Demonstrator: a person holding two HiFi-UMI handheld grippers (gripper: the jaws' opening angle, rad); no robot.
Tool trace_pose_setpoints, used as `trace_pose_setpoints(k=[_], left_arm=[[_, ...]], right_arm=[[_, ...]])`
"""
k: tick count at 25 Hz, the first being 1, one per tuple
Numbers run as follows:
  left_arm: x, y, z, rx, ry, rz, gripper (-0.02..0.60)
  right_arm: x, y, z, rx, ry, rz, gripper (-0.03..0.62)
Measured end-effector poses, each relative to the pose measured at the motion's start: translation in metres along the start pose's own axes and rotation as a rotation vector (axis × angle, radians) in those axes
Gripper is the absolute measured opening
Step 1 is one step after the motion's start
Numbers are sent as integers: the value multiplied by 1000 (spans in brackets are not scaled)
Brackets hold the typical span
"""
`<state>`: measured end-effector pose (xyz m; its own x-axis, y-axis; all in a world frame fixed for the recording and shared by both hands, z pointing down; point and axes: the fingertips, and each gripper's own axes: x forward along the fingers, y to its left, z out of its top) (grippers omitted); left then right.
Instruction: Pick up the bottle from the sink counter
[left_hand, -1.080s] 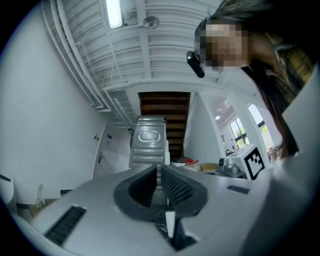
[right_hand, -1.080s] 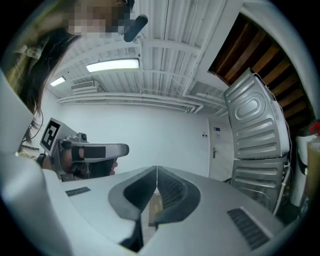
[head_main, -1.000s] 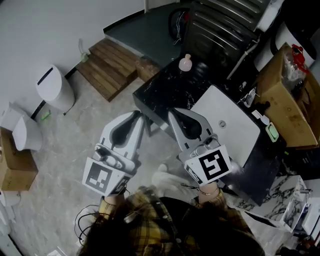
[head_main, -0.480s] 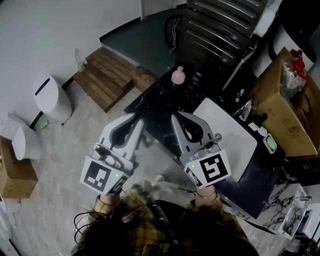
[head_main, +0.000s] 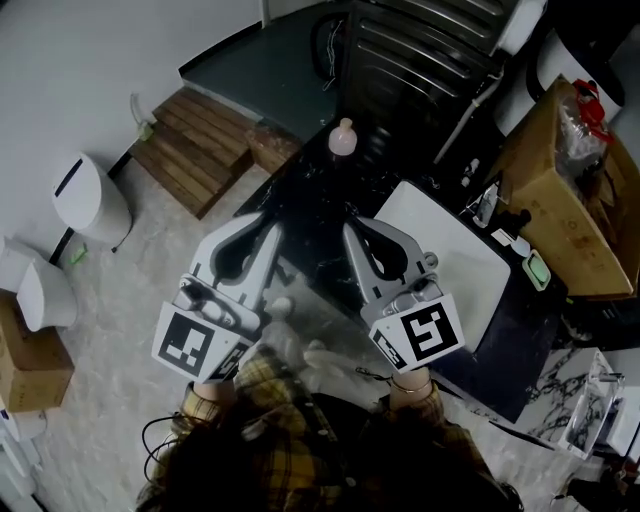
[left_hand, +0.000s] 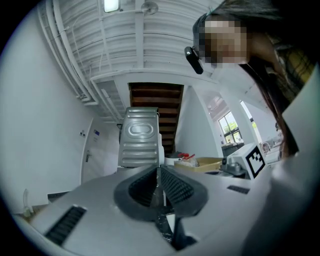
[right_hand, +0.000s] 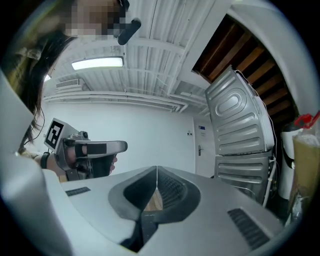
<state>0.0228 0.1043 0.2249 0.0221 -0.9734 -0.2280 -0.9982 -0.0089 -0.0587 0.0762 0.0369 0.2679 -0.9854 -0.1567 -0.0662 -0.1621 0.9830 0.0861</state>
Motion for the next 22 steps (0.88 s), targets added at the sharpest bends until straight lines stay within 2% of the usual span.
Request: trace_pose_setpoints(k=[8,11,22], left_arm=[[42,30,-21,-40,-9,-111,38],[67,54,-35,-30,34,-144,38],[164,145,-85,-54,99,-278,38]], right_arm=[[22,-32,-15,-8,30,-126,17],[48,-52,-15,-16,40,-167,17],[148,-121,-36,-10,120,-301,17]])
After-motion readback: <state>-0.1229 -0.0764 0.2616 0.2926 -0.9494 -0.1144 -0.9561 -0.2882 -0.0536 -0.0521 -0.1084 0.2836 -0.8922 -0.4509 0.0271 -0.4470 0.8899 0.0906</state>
